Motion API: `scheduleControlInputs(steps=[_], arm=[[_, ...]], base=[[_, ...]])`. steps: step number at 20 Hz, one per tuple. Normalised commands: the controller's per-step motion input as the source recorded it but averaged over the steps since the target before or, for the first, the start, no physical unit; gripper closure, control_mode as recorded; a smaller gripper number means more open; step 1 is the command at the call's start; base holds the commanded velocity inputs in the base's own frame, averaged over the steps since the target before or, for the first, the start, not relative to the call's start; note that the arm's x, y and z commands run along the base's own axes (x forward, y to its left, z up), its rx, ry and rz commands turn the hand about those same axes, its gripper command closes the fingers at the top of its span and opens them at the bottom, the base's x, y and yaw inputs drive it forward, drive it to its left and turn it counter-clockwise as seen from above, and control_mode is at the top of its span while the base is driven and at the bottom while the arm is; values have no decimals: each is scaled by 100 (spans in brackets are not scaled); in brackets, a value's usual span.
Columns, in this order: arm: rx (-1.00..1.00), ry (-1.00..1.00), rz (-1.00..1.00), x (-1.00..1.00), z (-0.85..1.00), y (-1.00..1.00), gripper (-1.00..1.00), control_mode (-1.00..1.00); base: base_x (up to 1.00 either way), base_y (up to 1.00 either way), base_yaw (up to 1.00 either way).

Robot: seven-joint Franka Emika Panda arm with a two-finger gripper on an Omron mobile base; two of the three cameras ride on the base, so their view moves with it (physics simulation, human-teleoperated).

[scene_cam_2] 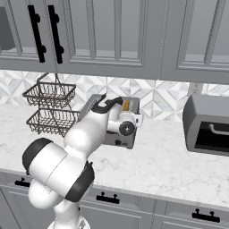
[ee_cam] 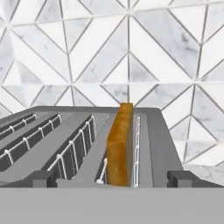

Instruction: Start the toaster. Once the lever pops up, take the bread to the plate on the dining counter.

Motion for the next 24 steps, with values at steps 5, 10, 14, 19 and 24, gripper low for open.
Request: scheduleControlInputs(steps=[5, 10, 14, 19, 24], arm=[[0, 0, 0, 0, 2, 0, -100, -100], [0, 1, 0, 0, 32, 0, -100, -100], [0, 7, 0, 3, 48, -2, -100, -100], [0, 10, 0, 9, 34, -22, -100, -100], [0, 6, 0, 14, 8, -22, -100, -100]], base=[[0, 0, 0], [0, 0, 0], [0, 0, 0], [0, 0, 0], [0, 0, 0]])
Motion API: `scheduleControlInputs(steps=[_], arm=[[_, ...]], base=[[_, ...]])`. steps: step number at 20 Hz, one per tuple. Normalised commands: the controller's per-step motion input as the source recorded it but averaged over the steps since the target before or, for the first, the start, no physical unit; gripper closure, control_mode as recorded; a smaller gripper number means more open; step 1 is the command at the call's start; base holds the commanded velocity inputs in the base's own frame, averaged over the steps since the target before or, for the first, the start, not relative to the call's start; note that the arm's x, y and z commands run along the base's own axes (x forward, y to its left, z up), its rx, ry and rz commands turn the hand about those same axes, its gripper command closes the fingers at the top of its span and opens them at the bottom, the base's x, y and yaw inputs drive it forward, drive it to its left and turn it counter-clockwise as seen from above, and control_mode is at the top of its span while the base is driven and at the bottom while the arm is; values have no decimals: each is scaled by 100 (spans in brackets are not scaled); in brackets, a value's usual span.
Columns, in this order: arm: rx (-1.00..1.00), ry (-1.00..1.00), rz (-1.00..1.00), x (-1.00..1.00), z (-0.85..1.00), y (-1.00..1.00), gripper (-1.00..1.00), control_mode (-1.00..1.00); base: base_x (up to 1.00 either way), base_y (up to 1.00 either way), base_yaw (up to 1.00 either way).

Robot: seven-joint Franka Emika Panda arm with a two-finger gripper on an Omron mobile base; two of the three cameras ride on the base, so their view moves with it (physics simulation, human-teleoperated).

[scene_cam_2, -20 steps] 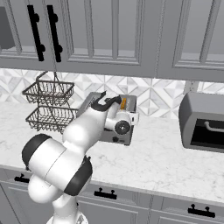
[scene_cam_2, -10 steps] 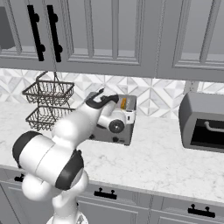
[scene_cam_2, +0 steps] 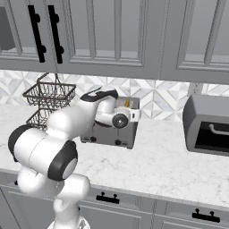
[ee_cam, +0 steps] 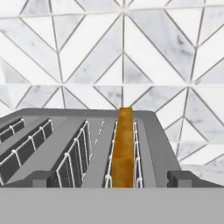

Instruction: Start the toaster. Once the lever pops up, take the bread to the plate on the dining counter.

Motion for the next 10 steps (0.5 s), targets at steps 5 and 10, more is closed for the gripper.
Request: scheduleControlInputs(steps=[5, 10], arm=[[0, 1, 0, 21, -3, 0, -100, -100], [0, 0, 0, 22, -15, 0, -100, -100]], base=[[0, 0, 0], [0, 0, 0]])
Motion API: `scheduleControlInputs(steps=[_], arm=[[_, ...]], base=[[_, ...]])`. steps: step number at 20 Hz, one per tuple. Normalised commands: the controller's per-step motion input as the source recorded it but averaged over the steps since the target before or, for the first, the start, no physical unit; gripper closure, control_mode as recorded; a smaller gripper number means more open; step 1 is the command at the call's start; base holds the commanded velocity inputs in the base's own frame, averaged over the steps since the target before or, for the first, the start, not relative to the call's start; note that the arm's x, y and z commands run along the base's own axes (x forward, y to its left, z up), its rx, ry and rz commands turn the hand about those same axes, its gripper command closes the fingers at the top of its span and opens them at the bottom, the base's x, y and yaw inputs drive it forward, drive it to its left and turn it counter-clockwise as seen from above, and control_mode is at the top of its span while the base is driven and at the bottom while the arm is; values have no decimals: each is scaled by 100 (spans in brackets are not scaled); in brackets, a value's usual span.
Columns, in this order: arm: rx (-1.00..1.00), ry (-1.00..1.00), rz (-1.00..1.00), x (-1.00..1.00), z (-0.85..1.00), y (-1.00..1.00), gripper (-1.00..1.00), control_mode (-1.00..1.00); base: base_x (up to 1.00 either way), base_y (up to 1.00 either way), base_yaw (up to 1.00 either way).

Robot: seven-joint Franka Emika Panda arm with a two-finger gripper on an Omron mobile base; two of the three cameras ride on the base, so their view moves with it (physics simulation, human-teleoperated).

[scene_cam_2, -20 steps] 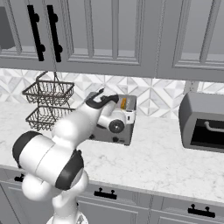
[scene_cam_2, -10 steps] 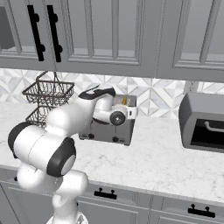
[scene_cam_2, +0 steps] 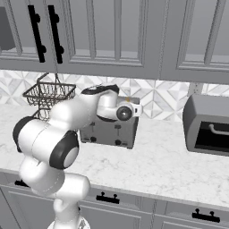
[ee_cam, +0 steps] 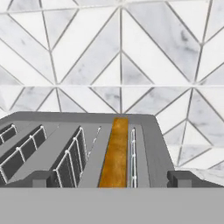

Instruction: Start the toaster. Once the lever pops up, take the bread to the plate on the dining counter.

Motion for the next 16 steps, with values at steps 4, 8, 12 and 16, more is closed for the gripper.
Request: scheduleControlInputs(steps=[4, 8, 12, 16], arm=[[-2, 0, 0, 17, -39, 0, -100, -100], [0, 0, 0, 3, -29, 0, -100, -100], [0, 0, 0, 0, -3, 0, 100, -100], [0, 0, 0, 0, 3, 0, 100, -100]], base=[[0, 0, 0], [0, 0, 0], [0, 0, 0], [0, 0, 0]])
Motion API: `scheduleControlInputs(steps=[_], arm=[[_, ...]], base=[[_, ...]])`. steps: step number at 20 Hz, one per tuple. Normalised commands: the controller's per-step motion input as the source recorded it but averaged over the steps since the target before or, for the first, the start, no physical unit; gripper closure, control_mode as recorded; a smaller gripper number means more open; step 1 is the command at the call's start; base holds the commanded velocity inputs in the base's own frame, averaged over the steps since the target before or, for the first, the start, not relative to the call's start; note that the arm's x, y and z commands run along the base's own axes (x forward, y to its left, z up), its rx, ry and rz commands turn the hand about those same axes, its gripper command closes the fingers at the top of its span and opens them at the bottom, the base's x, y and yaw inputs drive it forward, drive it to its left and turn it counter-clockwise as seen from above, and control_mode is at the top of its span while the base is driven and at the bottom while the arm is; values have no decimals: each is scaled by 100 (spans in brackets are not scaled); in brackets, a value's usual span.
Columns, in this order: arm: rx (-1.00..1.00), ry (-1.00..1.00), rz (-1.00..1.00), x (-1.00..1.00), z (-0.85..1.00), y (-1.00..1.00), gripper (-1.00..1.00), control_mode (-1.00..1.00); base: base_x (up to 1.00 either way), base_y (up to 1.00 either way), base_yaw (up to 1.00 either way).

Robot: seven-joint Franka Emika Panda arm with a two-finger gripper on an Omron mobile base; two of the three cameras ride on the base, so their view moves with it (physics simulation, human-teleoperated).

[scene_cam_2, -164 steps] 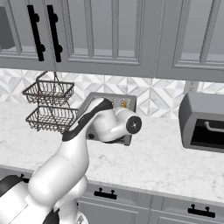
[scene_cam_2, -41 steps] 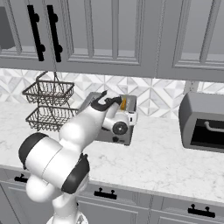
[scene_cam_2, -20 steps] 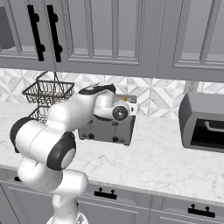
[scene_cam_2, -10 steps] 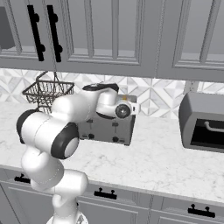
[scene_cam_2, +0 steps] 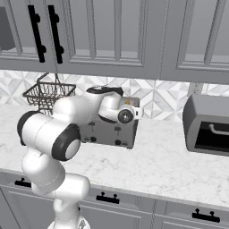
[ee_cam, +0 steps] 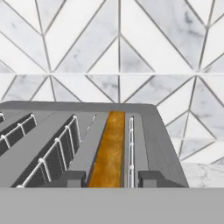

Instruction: Start the toaster. Once the lever pops up, take the bread to the plate on the dining counter.

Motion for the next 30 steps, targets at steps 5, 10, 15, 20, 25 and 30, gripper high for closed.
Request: scheduleControlInputs(steps=[5, 10, 15, 20, 25, 30], arm=[[-1, 0, 0, 0, 58, 0, 100, -100], [-6, 0, -1, -7, 87, 0, 100, -100], [-6, 0, 0, -46, 52, 0, 100, -100], [-8, 0, -2, -54, 52, 1, 100, -100], [-13, 0, -6, -34, 71, 9, 100, -100], [-10, 1, -8, -46, 88, 0, 100, -100]], base=[[0, 0, 0], [0, 0, 0], [0, 0, 0], [0, 0, 0], [0, 0, 0], [0, 0, 0]])
